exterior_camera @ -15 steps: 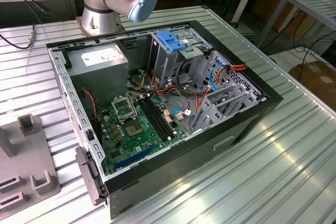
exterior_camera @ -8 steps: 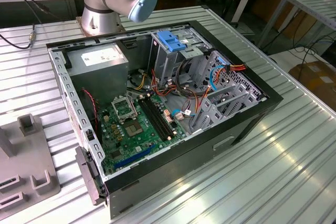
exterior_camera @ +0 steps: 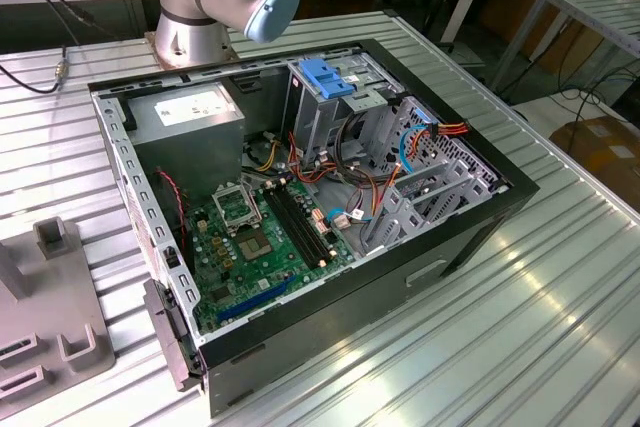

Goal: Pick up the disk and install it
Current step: 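Pick up the disk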

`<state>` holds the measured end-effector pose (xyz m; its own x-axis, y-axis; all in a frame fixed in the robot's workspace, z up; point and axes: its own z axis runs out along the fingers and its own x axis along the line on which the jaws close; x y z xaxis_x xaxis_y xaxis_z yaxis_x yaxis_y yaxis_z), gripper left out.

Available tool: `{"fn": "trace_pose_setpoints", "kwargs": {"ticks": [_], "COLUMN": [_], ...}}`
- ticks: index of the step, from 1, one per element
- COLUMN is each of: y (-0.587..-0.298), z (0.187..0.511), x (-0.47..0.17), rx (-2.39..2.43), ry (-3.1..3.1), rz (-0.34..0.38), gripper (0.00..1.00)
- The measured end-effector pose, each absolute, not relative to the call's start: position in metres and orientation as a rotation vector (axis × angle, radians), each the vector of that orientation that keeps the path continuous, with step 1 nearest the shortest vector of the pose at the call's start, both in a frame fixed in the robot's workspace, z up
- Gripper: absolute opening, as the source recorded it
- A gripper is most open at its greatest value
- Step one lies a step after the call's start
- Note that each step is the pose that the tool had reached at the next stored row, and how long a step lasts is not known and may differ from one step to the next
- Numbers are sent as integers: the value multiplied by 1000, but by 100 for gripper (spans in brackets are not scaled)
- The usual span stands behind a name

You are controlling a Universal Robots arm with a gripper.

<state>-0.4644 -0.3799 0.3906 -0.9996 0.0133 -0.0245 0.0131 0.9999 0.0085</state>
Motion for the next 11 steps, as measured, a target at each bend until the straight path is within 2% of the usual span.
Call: {"fn": "trace_pose_setpoints", "kwargs": {"ticks": [11], "y": [-380], "z": [391], "x": [-464], "rx": [-483], "ry": [3081], "rz": [19], "gripper": [10]}}
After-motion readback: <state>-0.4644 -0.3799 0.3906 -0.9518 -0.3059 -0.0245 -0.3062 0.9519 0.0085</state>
